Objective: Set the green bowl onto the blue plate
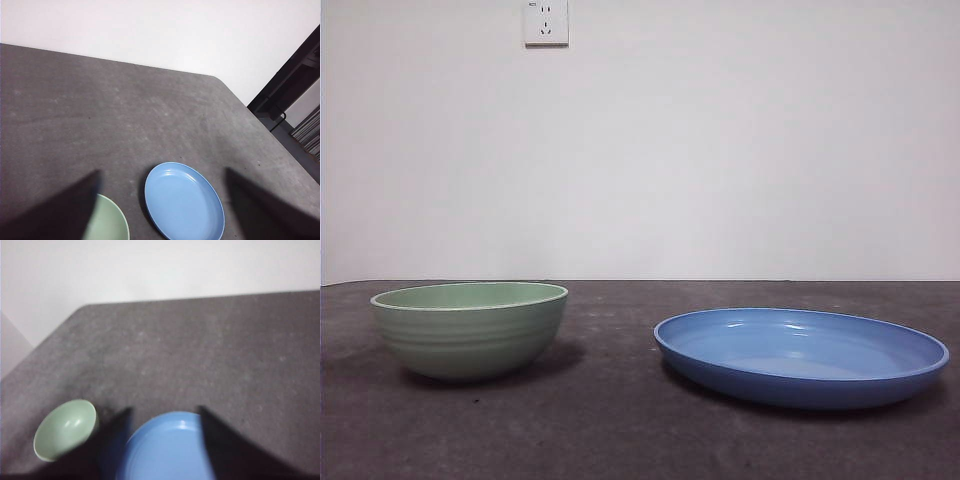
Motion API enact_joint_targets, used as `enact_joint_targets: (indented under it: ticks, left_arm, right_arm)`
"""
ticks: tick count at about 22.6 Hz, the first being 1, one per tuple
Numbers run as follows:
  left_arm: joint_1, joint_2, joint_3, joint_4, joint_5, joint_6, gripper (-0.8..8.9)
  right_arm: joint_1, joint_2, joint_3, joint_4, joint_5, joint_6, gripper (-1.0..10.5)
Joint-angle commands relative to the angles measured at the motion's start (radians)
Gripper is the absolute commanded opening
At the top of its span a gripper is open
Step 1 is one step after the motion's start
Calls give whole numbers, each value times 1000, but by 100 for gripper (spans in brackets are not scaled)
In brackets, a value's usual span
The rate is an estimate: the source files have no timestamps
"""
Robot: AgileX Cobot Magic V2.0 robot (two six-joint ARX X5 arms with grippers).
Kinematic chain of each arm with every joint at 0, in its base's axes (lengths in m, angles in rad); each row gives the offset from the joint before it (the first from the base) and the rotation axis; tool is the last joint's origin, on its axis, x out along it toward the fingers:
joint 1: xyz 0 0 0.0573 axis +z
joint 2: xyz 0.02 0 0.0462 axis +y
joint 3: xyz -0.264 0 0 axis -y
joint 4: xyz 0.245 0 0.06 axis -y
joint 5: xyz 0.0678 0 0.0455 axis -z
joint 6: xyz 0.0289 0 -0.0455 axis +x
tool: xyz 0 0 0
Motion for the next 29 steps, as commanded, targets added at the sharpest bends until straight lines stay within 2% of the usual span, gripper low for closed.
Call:
enact_joint_targets:
  ticks: [1,9,15,20,29]
  left_arm:
    - [-1,5,24,2,4,27,538]
    - [-1,6,24,-48,4,49,531]
    - [-1,41,24,-87,3,57,532]
    - [-1,110,24,-131,3,66,536]
    - [-1,320,24,-183,-12,89,536]
  right_arm:
    - [3,4,18,-7,-3,-26,429]
    - [3,4,18,-30,-2,-56,430]
    - [3,17,18,-91,46,-69,439]
    - [3,32,18,-111,47,-74,523]
    - [3,86,18,-146,46,-85,529]
